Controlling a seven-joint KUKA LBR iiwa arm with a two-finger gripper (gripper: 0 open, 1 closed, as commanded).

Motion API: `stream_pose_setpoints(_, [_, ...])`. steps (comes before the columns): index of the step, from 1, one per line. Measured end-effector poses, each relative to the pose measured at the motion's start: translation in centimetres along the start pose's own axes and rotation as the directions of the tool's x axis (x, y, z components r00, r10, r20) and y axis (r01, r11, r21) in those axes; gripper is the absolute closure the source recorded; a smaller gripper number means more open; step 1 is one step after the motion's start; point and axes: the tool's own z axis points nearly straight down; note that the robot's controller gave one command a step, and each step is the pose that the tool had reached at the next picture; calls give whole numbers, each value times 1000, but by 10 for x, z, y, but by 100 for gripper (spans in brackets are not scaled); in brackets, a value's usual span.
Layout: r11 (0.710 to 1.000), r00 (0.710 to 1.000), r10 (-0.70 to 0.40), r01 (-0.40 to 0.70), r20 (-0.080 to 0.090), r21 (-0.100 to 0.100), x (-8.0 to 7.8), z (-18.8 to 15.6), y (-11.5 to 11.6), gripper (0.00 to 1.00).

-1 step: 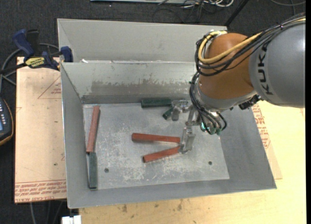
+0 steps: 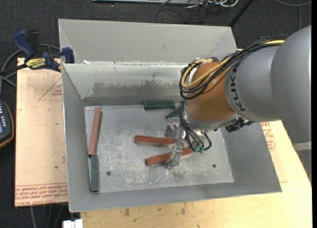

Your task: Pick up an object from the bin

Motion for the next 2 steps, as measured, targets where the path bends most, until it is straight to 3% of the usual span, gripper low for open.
stream_pose_setpoints(1, [1000, 1000, 1, 0, 7, -1, -2, -5, 0, 100])
stream_pose_setpoints(2, [1000, 1000, 2, -2, 17, -2, 6, -137, -12, 100])
